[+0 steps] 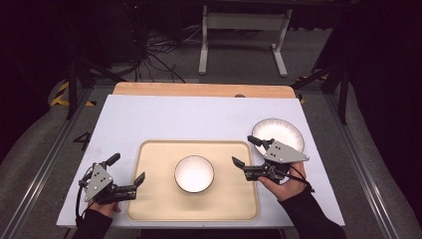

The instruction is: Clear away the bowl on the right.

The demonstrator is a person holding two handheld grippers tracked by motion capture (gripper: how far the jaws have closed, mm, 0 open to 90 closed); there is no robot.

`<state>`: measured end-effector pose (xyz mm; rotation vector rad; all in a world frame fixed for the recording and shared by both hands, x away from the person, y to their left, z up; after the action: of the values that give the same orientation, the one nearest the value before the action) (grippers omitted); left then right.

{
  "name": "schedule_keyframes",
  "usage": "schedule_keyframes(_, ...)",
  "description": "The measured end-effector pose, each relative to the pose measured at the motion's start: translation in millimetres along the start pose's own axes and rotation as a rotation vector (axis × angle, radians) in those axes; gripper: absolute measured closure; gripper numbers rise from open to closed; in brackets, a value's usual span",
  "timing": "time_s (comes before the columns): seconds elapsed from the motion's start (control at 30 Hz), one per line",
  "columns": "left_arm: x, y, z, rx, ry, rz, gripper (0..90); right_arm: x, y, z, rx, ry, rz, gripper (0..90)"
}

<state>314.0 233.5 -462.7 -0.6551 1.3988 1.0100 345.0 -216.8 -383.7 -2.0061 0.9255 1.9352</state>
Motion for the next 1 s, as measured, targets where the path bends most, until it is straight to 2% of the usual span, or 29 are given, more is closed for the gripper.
schedule_keyframes(0.5,-0.1,0.0,-0.1,0.000,-0.001,0.002,0.1,30.2,16.2,-10.0,0.077,-0.008,-0.019,17.9)
schedule_keyframes(0.63,-0.1,0.0,-0.1,0.000,-0.001,0.002,0.1,41.4,22.0,-11.7,0.121,-0.001,-0.022,17.5)
schedule_keyframes(1.0,-0.1,0.1,-0.4,0.001,-0.001,0.000,0.1,62.2,22.9,-9.6,0.151,-0.006,-0.012,17.3)
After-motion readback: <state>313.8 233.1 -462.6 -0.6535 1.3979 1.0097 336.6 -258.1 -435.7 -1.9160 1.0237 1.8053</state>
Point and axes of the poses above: each handheld gripper's, and its own axes: y roughly backward along the jaws, x roughly out of its underside, z roughly to its left, the point moved 1 cm from there along -y, roughly forward along the jaws, and after that the axes turned 7 degrees about -x, right-handed, at the moved point
